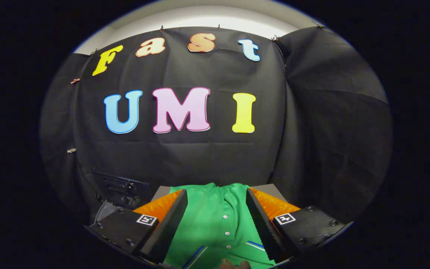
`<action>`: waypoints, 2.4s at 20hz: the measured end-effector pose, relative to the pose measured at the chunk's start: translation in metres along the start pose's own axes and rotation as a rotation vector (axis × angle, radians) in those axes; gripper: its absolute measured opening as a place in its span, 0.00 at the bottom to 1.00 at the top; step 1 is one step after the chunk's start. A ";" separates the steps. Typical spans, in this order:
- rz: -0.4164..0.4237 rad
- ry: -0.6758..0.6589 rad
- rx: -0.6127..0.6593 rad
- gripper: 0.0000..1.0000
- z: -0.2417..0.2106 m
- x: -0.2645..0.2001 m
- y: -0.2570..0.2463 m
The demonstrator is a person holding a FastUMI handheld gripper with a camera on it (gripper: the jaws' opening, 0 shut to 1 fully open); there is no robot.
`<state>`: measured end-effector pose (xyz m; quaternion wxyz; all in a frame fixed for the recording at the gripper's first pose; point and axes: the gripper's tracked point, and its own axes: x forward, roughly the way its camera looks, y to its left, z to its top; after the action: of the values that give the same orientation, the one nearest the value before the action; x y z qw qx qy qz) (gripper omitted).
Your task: Put the clothes into the washing machine and then close the washing machine lid.
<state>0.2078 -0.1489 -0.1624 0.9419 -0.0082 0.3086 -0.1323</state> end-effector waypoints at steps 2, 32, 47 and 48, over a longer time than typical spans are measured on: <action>-0.010 0.062 0.008 0.98 -0.016 0.017 -0.003; 0.019 0.426 -0.039 0.07 -0.116 0.062 -0.007; 0.225 0.073 0.193 0.06 0.027 -0.040 0.037; 0.226 0.037 0.182 0.06 0.041 -0.048 0.040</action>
<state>0.2044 -0.1006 -0.1059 0.9419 0.1143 0.3115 -0.0528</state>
